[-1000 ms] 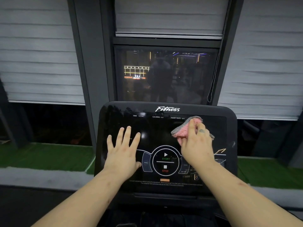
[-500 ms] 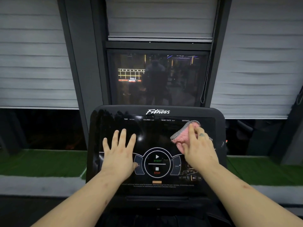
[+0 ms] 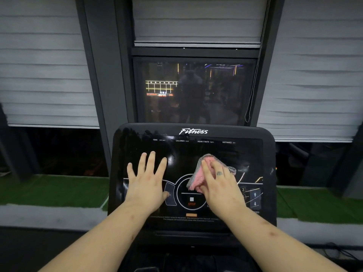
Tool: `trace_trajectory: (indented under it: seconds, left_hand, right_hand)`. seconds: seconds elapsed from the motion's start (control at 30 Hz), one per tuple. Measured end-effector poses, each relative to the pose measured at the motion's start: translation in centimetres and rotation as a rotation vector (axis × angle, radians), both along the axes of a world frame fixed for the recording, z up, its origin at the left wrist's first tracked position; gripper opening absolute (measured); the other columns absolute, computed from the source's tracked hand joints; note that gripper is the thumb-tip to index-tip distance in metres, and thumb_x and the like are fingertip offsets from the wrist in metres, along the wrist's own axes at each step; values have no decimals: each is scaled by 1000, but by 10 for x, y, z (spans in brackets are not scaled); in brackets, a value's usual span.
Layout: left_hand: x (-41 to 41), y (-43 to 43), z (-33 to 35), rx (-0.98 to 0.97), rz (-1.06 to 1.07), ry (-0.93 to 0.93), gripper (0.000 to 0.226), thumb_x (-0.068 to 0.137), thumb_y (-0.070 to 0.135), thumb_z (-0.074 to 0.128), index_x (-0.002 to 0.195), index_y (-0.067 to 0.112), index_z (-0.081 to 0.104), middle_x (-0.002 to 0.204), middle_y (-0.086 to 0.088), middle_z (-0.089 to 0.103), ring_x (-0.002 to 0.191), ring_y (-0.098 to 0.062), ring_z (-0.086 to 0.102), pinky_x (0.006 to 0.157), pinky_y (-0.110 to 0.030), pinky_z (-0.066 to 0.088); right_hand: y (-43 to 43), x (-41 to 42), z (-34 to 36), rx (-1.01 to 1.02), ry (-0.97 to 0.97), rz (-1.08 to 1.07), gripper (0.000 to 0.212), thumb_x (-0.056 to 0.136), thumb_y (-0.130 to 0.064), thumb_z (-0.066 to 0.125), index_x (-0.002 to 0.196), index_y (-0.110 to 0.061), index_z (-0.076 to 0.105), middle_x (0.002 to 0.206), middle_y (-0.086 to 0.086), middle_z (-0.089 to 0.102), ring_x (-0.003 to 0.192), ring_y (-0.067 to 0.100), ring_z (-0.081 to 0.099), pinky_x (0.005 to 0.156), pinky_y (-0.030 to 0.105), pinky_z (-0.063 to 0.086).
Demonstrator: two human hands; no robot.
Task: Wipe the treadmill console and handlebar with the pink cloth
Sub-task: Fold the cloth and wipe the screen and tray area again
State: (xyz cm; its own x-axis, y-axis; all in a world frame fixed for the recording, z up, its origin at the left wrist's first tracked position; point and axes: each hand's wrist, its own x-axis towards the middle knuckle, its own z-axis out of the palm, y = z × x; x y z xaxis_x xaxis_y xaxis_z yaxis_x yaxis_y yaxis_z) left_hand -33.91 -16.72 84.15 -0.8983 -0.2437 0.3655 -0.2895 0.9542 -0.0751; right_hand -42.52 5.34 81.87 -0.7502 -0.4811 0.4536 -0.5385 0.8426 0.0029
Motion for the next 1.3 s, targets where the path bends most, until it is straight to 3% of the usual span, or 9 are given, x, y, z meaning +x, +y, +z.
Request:
trace_trajectory:
  seconds: [0.13, 0.23, 0.43, 0.63, 0.7, 0.93, 1.03, 1.13, 1.3]
  left_hand:
    - [5, -1, -1, -3, -18, 2, 109, 89, 66, 65, 163, 32, -8, 171, -10, -16, 158, -34, -18, 124, -65, 1]
    - [11, -2, -2, -23, -34, 1, 106, 91, 66, 61, 164, 31, -7, 171, -10, -15, 158, -32, -16, 124, -64, -1]
    - [23, -16, -7, -20, -36, 29, 103, 91, 67, 61, 164, 32, -3, 172, -8, -9, 159, -31, -11, 124, -63, -1]
    - [30, -28, -31, 12, -22, 67, 105, 82, 63, 72, 164, 30, 17, 172, -10, 8, 159, -31, 4, 124, -65, 8]
    - [32, -31, -38, 10, -21, 80, 104, 79, 61, 75, 163, 29, 23, 171, -11, 14, 158, -31, 10, 123, -66, 12]
    - [39, -31, -40, 26, -25, 73, 98, 89, 60, 65, 165, 31, 9, 172, -10, 2, 159, -30, -1, 125, -64, 3]
    - [43, -33, -40, 36, -22, 82, 99, 88, 59, 67, 165, 31, 12, 172, -10, 5, 159, -30, 1, 125, -64, 3]
    - [46, -35, -38, 29, -22, 71, 98, 91, 59, 64, 165, 31, 7, 172, -9, -1, 159, -29, -4, 124, -62, -1]
    - [50, -36, -36, 51, -24, 72, 99, 90, 58, 66, 165, 31, 8, 173, -10, 1, 159, -30, -3, 125, -63, 1]
  right_hand:
    - [9, 10, -21, 74, 3, 22, 90, 93, -59, 58, 163, -17, 20, 153, 14, 45, 127, 34, 51, 104, 48, 49]
    - [8, 0, 5, 85, -10, 78, 90, 96, -65, 44, 166, -19, 9, 161, 10, 29, 136, 30, 40, 115, 45, 38]
    - [-29, -20, 58, 5, 32, 23, 91, 99, -58, 53, 165, -18, 4, 163, 15, 19, 143, 33, 28, 121, 45, 28]
    - [-34, 3, -14, 140, 173, 242, 91, 80, -45, 79, 156, -12, 41, 142, 15, 43, 118, 35, 53, 93, 47, 51]
    - [-31, 11, -41, 194, 212, 328, 88, 79, -44, 78, 154, -14, 44, 140, 13, 46, 115, 32, 51, 91, 45, 52]
    - [-17, 13, -57, 368, 336, 487, 79, 84, -43, 72, 153, -14, 47, 139, 12, 54, 113, 30, 57, 91, 42, 56]
    - [-27, -1, -34, 319, 352, 465, 83, 82, -53, 76, 149, -11, 51, 134, 13, 56, 109, 32, 59, 91, 48, 54]
    - [-46, -13, 6, 166, 317, 349, 86, 80, -53, 79, 149, -8, 52, 134, 18, 56, 110, 37, 59, 88, 51, 53]
    - [-64, -9, 18, 140, 280, 304, 86, 79, -48, 81, 151, -11, 51, 137, 19, 55, 114, 37, 56, 88, 50, 54]
